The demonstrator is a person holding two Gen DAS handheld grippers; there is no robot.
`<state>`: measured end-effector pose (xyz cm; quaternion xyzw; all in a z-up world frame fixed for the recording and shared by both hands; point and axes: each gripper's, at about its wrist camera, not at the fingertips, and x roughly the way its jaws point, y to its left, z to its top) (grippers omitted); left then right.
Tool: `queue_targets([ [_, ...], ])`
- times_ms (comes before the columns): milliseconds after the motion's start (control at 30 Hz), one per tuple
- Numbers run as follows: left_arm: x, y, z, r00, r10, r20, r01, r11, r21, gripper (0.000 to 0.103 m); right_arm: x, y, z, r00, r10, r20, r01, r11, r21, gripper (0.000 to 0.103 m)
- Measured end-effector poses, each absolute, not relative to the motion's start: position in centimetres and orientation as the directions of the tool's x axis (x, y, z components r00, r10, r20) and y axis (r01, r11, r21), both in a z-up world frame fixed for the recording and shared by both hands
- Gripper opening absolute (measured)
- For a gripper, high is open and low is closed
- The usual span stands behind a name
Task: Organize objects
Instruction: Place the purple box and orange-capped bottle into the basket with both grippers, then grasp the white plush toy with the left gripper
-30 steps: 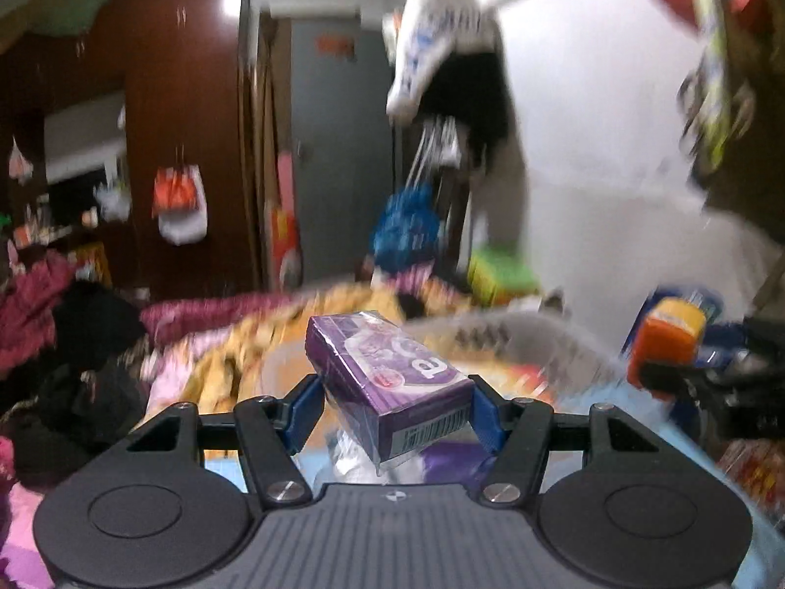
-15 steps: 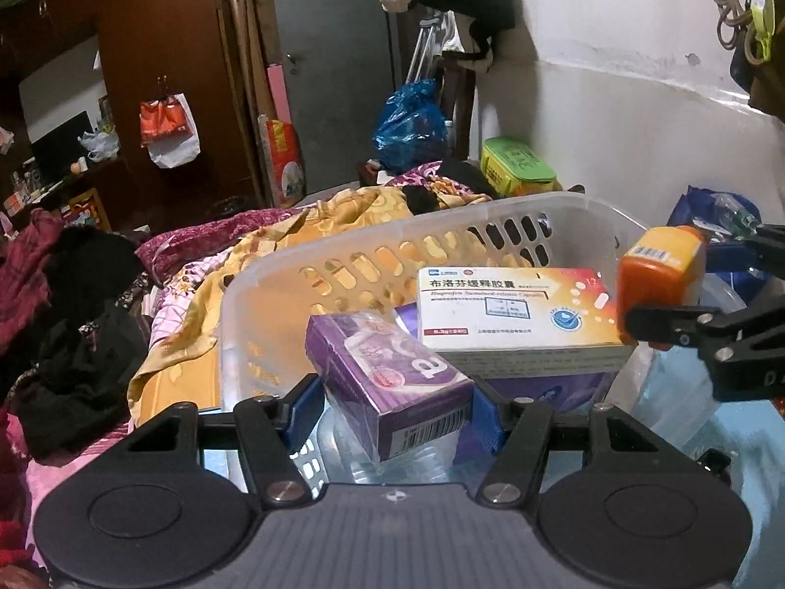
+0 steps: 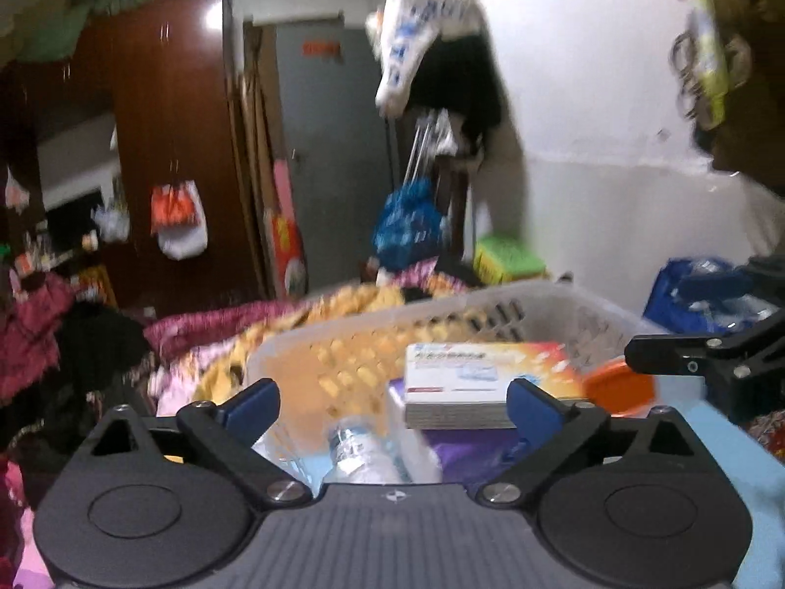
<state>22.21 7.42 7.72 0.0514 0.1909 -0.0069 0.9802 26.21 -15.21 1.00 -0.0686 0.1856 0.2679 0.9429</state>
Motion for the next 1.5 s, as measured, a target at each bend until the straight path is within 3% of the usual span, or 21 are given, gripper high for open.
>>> queue_targets([
  [200,13.7,6.0,4.2,0.952,-0.083,-0.295,0.102,0.994,0.049,0.1,20.0,-20.1,-2.3,0.795,0.548,-0.26,-0.55,0.832,0.072,0.103],
  [433,9.5,4.5,-2.0,0.93,-0.161,-0.331,0.161,0.987,-0.028,0.1,14.9,-23.5,-9.8,0.778,0.576,-0.252,-0.552,0.817,0.164,0.103],
  [567,10.7,3.2,-2.8,0.917,-0.17,-0.362,0.173,0.985,-0.023,0.1,16.2,-22.8,-8.9,0.775,0.583,-0.243,-0.558,0.813,0.168,0.102],
  [600,11.2,3.0,-2.9,0.913,-0.178,-0.368,0.18,0.983,-0.03,0.1,16.4,-22.5,-8.7,0.775,0.586,-0.238,-0.56,0.811,0.169,0.097],
  [833,14.0,2.5,-3.4,0.893,-0.219,-0.393,0.183,0.975,-0.127,0.088,18.2,-21.5,-8.9,0.751,0.59,-0.297,-0.564,0.807,0.178,0.063],
  [1100,15.9,2.5,-3.3,0.882,-0.236,-0.408,0.163,0.965,-0.206,0.078,18.5,-20.7,-9.9,0.738,0.596,-0.318,-0.553,0.803,0.223,0.059],
  [1167,16.3,2.4,-3.4,0.875,-0.247,-0.416,0.17,0.962,-0.212,0.072,18.3,-20.5,-9.9,0.736,0.597,-0.321,-0.555,0.802,0.22,0.058],
  [1300,17.0,1.8,-3.7,0.863,-0.252,-0.437,0.179,0.963,-0.201,0.057,18.4,-20.2,-10.1,0.719,0.608,-0.337,-0.568,0.793,0.221,0.045],
  [1400,17.2,1.5,-3.8,0.862,-0.261,-0.435,0.189,0.961,-0.202,0.051,18.5,-20.3,-10.3,0.706,0.619,-0.344,-0.578,0.784,0.225,0.041],
  [1500,17.5,1.1,-3.8,0.855,-0.279,-0.438,0.208,0.957,-0.204,0.039,18.6,-20.2,-10.3,0.697,0.627,-0.349,-0.588,0.778,0.223,0.039],
])
